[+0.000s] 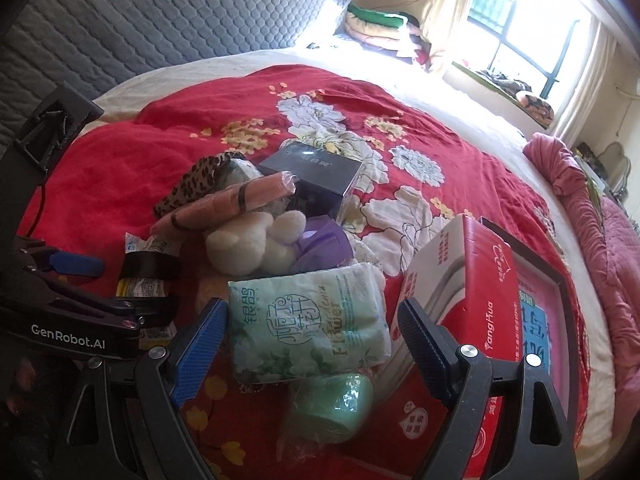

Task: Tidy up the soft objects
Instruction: 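Grasp the yellow-white snack bag with the left tool while the right tool grasps the green-white tissue pack, then carry the snack bag with the left tool while the right tool carries the tissue pack to the pink tray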

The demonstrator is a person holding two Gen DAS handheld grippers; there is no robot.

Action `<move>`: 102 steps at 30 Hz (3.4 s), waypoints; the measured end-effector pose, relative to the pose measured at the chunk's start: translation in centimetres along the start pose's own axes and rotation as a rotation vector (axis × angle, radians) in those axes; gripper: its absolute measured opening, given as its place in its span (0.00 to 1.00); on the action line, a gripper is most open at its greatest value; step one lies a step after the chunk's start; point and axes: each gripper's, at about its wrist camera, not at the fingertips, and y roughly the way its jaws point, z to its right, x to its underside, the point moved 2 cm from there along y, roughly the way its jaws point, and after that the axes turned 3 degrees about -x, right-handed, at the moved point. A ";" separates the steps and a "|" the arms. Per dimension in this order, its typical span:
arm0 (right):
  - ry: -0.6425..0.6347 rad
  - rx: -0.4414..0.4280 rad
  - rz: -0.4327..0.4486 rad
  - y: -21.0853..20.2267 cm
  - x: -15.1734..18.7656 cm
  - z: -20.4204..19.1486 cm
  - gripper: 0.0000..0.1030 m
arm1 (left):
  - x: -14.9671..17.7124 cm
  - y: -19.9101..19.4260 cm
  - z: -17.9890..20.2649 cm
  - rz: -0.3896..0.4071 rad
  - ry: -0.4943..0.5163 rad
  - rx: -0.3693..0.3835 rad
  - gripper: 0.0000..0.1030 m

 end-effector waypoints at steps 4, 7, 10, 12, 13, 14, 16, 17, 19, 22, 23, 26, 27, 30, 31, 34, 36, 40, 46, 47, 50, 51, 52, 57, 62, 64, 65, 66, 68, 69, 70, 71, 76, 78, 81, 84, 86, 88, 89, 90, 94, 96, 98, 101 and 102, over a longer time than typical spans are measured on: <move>0.007 -0.026 -0.006 0.7 -0.2 0.5 0.84 | -0.2 0.2 -0.1 0.005 -0.001 0.004 0.97; 0.028 -0.051 -0.012 1.1 -0.2 0.7 0.84 | -0.2 0.2 -0.1 0.008 -0.007 0.005 0.97; 0.039 -0.065 -0.017 1.4 0.0 0.6 0.79 | -0.2 0.2 -0.4 0.009 -0.021 0.011 0.96; 0.029 -0.057 -0.004 1.3 0.2 0.5 0.77 | -0.3 0.3 -0.4 0.010 -0.023 0.010 0.94; 0.035 -0.063 0.003 1.2 0.2 0.5 0.76 | -0.3 0.3 -0.4 0.011 -0.021 0.008 0.91; 0.044 -0.071 0.011 1.0 0.3 0.6 0.76 | -0.4 0.3 -0.3 0.013 -0.017 0.003 0.89; 0.074 -0.089 0.031 0.6 0.3 1.0 0.74 | -0.4 0.0 -0.3 0.031 -0.009 0.000 0.76; 0.090 -0.101 0.042 0.3 0.4 1.1 0.74 | -0.4 -0.2 -0.4 0.040 -0.003 0.002 0.71; 0.124 -0.116 0.062 -0.2 0.5 1.5 0.74 | -0.5 -0.7 -0.4 0.063 0.014 0.018 0.46; 0.147 -0.116 0.089 -0.9 0.6 1.8 0.73 | -0.6 -0.9 -0.4 0.069 0.026 0.030 0.42; 0.153 -0.115 0.099 -1.2 0.6 1.9 0.73 | -0.6 -1.0 -0.5 0.069 0.023 0.035 0.42; 0.185 -0.119 0.138 -2.1 0.6 2.3 0.73 | -0.4 -1.7 -1.0 0.077 0.024 0.045 0.40; 0.194 -0.126 0.148 -2.4 0.6 2.4 0.73 | -0.2 -1.9 -1.1 0.078 0.022 0.045 0.40; 0.204 -0.130 0.166 -3.0 0.6 2.5 0.73 | 0.4 -2.4 -1.5 0.065 0.012 0.049 0.40; 0.206 -0.134 0.166 -3.1 0.7 2.4 0.73 | 0.4 -2.6 -1.7 0.061 0.011 0.051 0.40; 0.208 -0.138 0.174 -3.5 0.8 2.4 0.73 | 1.0 -3.3 -1.8 0.052 0.018 0.047 0.40; 0.210 -0.139 0.182 -3.8 0.9 2.4 0.73 | 1.2 -3.9 -2.0 0.063 0.014 0.047 0.40; 0.217 -0.138 0.217 -4.8 1.0 2.7 0.73 | 1.1 -5.9 -1.4 0.124 0.039 0.040 0.40; 0.249 -0.129 0.268 -6.8 1.2 3.8 0.73 | 0.5 -8.8 1.3 0.210 0.118 0.037 0.40; 0.256 -0.125 0.276 -7.2 1.3 4.0 0.73 | 0.4 -9.1 1.7 0.220 0.129 0.039 0.40; 0.276 -0.110 0.299 -8.2 1.6 4.7 0.73 | 0.1 -10.0 3.2 0.242 0.166 0.046 0.40; 0.284 -0.102 0.310 -8.6 1.7 5.0 0.73 | 0.0 -10.3 3.8 0.246 0.176 0.049 0.40; 0.291 -0.096 0.318 -8.9 1.8 5.3 0.73 | 0.0 -10.6 4.4 0.251 0.185 0.057 0.40; 0.339 -0.064 0.363 -10.7 2.4 7.1 0.73 | 0.0 -11.5 7.3 0.267 0.245 0.074 0.40; 0.388 -0.019 0.396 -12.2 3.5 8.7 0.73 | 0.3 -12.0 10.8 0.278 0.303 0.090 0.40; 0.417 -0.006 0.404 -12.5 4.1 9.8 0.73 | 0.3 -12.2 11.9 0.282 0.321 0.096 0.40; 0.431 0.003 0.408 -12.7 4.4 10.3 0.73 | 0.4 -12.3 12.5 0.284 0.330 0.098 0.40; 0.446 0.008 0.411 -12.9 4.6 10.8 0.73 | 0.5 -12.4 13.2 0.288 0.345 0.100 0.40; 0.476 0.032 0.418 -13.2 5.2 11.9 0.73 | 0.5 -12.5 14.4 0.293 0.370 0.098 0.40; 0.493 0.039 0.422 -13.3 5.5 12.5 0.73 | 0.5 -12.5 14.9 0.294 0.381 0.098 0.40; 0.508 0.043 0.425 -13.5 5.8 13.1 0.73 | 0.6 -12.4 15.3 0.295 0.389 0.098 0.40; 0.522 0.055 0.427 -13.6 6.2 13.7 0.73 | 0.6 -12.4 15.8 0.295 0.397 0.101 0.40; 0.581 0.104 0.423 -13.8 7.9 16.1 0.73 | 0.9 -12.0 18.9 0.291 0.452 0.106 0.40; 0.606 0.126 0.417 -13.8 8.7 17.1 0.73 | 1.3 -11.7 20.2 0.287 0.476 0.114 0.40; 0.637 0.166 0.400 -13.8 9.8 18.3 0.73 | 1.7 -11.2 21.9 0.275 0.512 0.126 0.40; 0.662 0.197 0.378 -13.6 10.9 19.5 0.73 | 1.9 -10.6 23.6 0.258 0.542 0.138 0.40; 0.692 0.217 0.351 -13.2 11.9 20.8 0.73 | 1.9 -10.0 25.1 0.236 0.558 0.154 0.40; 0.720 0.224 0.317 -12.5 12.8 22.0 0.73 | 2.1 -9.7 26.7 0.227 0.581 0.169 0.40; 0.732 0.229 0.297 -12.1 13.3 22.6 0.73 | 2.2 -9.3 27.6 0.221 0.601 0.168 0.40; 0.742 0.234 0.275 -11.7 13.9 23.1 0.73 | 2.2 -9.0 28.2 0.214 0.613 0.166 0.40; 0.743 0.261 0.179 -9.9 15.7 24.3 0.73 | 2.4 -6.6 31.0 0.113 0.671 0.177 0.40; 0.741 0.264 0.151 -9.2 16.3 24.4 0.73 | 2.5 -5.3 32.5 0.068 0.700 0.171 0.40; 0.735 0.269 0.127 -8.7 16.6 24.5 0.73 | 2.7 -4.2 33.7 0.038 0.739 0.145 0.40; 0.723 0.268 0.105 -8.1 17.0 24.6 0.73 | 2.8 -2.5 35.4 -0.006 0.788 0.112 0.40; 0.721 0.260 0.098 -7.8 17.2 24.6 0.73 | 2.9 -1.9 36.0 -0.022 0.807 0.099 0.40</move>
